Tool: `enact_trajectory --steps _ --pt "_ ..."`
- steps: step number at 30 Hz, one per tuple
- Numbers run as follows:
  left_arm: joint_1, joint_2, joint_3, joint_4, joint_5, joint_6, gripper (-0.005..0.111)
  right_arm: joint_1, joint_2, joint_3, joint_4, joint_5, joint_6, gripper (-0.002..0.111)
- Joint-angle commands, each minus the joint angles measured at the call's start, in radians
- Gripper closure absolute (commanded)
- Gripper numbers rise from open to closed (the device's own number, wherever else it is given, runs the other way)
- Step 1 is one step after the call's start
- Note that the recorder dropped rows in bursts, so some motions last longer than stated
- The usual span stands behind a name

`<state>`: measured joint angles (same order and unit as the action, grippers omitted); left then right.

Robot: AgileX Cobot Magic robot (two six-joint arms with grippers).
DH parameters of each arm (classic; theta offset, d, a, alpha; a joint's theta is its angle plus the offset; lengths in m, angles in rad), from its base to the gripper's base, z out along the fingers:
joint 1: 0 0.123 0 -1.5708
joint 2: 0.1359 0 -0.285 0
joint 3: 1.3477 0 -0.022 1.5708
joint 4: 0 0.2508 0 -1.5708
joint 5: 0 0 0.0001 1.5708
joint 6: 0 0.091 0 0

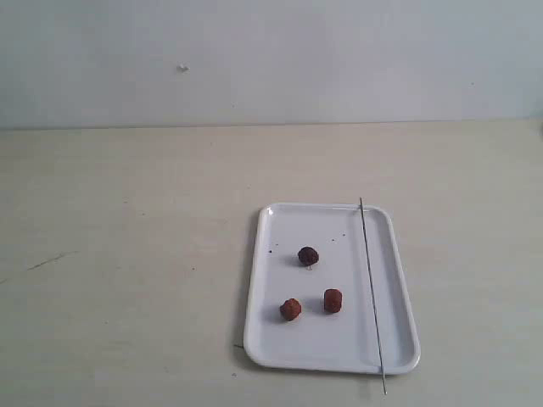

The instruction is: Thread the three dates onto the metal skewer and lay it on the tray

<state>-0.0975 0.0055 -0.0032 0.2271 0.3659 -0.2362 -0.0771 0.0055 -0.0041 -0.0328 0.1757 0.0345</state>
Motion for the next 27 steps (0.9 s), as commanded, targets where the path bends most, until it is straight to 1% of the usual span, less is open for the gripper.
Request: enact_trajectory --steps 1,5,9,16,20,21,22,25,27 --pt "0.003 -0.006 0.003 0.000 -0.009 -0.005 0.107 -0.007 -0.005 0.004 -0.026 -0.052 -0.008 0.108" --pt "0.003 -0.006 0.003 0.000 -0.009 -0.005 0.107 -0.007 -0.005 0.004 -0.025 -0.212 -0.008 0.108" --pt "0.003 -0.006 0.003 0.000 -0.009 -0.005 0.107 -0.007 -0.005 0.004 0.057 -0.326 0.105 0.108" --pt "0.003 -0.006 0.003 0.000 -0.009 -0.005 0.107 -0.007 -0.005 0.004 0.061 -0.593 0.222 0.108" --pt "0.003 -0.006 0.003 0.000 -0.009 -0.005 0.107 -0.007 -0.005 0.004 0.061 -0.778 0.432 0.108" --pt "0.003 -0.006 0.003 0.000 -0.009 -0.005 0.107 -0.007 -0.005 0.000 0.061 -0.782 0.457 0.108" --pt "0.003 -0.006 0.003 0.000 -0.009 -0.005 0.107 -0.007 -0.005 -0.031 0.064 -0.738 0.467 0.108" --pt "0.003 -0.006 0.003 0.000 -0.009 -0.005 0.107 -0.007 0.077 -0.209 0.088 -0.550 0.400 0.108" --pt "0.003 -0.006 0.003 0.000 -0.009 -0.005 0.107 -0.007 0.175 -0.335 0.088 -0.494 0.377 0.108"
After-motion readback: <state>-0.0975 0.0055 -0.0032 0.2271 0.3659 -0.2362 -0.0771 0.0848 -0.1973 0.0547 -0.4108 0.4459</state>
